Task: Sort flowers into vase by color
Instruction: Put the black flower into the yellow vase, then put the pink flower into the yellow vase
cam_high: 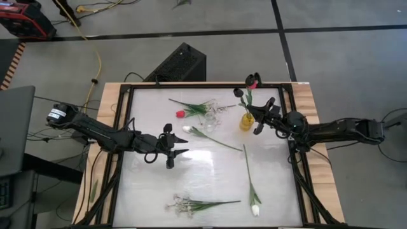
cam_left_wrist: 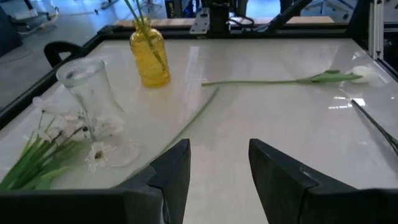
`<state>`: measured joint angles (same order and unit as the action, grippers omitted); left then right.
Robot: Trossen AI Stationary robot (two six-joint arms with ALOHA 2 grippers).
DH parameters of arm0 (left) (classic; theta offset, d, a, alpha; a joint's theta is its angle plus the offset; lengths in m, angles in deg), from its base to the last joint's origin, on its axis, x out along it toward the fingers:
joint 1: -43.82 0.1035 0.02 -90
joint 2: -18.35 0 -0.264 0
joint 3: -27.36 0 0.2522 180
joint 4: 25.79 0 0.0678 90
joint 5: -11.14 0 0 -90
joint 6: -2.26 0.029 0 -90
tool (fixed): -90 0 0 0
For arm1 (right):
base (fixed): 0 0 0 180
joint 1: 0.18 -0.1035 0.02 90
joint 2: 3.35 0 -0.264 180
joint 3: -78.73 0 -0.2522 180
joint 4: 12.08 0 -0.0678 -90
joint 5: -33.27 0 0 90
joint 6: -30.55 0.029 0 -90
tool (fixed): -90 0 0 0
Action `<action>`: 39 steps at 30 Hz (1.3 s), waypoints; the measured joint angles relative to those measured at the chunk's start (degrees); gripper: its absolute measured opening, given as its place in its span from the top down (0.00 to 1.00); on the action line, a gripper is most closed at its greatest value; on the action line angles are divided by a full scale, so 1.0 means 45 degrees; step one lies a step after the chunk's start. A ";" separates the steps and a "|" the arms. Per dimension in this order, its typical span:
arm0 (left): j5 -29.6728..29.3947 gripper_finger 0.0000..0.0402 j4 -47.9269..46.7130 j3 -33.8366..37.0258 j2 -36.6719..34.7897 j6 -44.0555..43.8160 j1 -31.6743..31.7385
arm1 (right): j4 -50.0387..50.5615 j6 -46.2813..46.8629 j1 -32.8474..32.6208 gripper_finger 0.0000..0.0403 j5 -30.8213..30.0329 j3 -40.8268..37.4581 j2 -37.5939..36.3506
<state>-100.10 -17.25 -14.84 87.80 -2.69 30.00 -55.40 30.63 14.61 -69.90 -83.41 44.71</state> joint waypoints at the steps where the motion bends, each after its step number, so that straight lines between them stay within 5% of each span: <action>1: 0.0002 0.62 -0.0125 -0.0001 0.0000 -0.0063 0.0000 | 0.0007 -0.0004 0.0000 0.91 -0.0003 0.0000 -0.0027; 9: 0.0045 0.62 -0.0773 0.0000 0.0003 -0.0394 0.0000 | 0.0005 -0.0080 0.0000 0.76 -0.0041 0.0000 -0.0038; 26: 0.0337 0.62 -0.0792 -0.0003 0.0005 -0.0374 0.0018 | 0.0143 -0.0117 -0.0262 0.67 -0.0124 0.0100 -0.1003; 39: 0.0322 0.62 -0.0766 0.0000 0.0005 -0.0222 0.0652 | 0.9372 -0.1278 -0.2651 0.67 -0.0053 0.5341 -0.1471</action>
<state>-98.65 -20.70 -14.84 87.82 -3.69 32.93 -13.23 24.88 2.68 -70.14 -59.38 38.09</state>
